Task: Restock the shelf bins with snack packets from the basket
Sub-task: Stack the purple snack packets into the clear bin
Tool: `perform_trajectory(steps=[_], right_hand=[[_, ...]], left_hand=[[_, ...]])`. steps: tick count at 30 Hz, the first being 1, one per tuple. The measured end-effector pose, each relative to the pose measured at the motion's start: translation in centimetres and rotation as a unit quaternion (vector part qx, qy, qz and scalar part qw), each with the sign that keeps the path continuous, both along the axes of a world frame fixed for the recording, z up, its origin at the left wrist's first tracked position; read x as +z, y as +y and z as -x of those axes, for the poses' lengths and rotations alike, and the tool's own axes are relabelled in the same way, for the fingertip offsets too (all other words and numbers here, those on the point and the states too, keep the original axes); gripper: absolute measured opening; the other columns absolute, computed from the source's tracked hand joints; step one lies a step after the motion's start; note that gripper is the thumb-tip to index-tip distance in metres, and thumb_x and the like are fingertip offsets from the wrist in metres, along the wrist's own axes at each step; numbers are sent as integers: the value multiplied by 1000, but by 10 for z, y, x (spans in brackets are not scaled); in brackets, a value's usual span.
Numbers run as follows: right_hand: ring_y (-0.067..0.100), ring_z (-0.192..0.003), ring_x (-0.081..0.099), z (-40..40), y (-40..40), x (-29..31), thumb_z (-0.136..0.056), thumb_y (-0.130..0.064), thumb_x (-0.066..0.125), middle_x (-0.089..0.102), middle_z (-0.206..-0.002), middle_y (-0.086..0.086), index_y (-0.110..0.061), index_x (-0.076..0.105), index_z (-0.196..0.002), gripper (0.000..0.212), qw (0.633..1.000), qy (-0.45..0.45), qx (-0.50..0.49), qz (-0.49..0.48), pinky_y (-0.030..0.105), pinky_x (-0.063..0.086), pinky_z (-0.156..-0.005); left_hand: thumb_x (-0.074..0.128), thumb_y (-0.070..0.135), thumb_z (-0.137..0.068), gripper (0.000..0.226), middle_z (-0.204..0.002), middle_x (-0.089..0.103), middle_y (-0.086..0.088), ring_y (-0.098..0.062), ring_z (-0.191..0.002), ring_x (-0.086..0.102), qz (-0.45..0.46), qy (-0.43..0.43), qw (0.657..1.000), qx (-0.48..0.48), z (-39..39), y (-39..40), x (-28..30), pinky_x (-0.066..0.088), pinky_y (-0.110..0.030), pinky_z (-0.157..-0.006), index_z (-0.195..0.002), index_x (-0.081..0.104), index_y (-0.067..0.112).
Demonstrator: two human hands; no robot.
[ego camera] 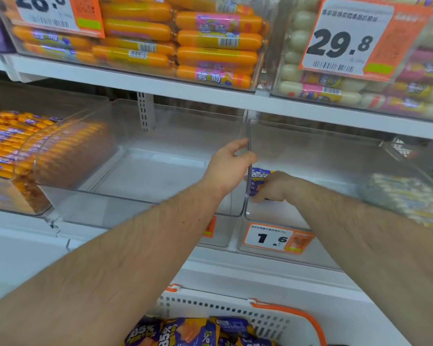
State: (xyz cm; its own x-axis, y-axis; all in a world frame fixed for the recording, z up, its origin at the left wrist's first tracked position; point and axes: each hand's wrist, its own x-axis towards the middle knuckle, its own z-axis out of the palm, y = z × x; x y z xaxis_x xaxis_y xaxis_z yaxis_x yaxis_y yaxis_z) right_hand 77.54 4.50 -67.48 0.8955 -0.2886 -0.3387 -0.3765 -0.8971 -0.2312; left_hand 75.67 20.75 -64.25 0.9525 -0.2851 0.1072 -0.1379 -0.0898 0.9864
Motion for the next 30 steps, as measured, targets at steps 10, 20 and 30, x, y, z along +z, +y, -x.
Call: perform_trajectory(steps=[10, 20, 30], right_hand=[[18, -72, 53, 39, 19, 39, -82, -40, 71, 55, -78, 2, -15, 56, -77, 29, 999, -41, 2, -11, 27, 42, -61], [31, -71, 53, 169, 81, 36, -74, -16, 60, 56, -69, 8, -11, 57, -67, 9, 770, -616, 155, 53, 38, 41, -64], [21, -66, 53, 244, 73, -173, -81, -17, 54, 56, -71, 3, -13, 51, -71, 10, 992, -95, 62, -54, 37, 48, -59]], left_hand=[[64, 30, -90, 41, -110, 61, 10, -9, -98, 59, -85, -98, 989, 71, 27, 12, 20, 48, -28, -93, -130, 57, 23], [61, 17, -72, 17, -61, 54, 19, -3, -49, 41, -68, -203, 975, -66, 148, 70, 2, 35, -16, -51, -74, 53, 32], [63, 4, -85, 29, -61, 58, 24, -3, -44, 48, -231, -98, 964, -90, 170, 115, -79, 40, -14, -49, -75, 58, 30]])
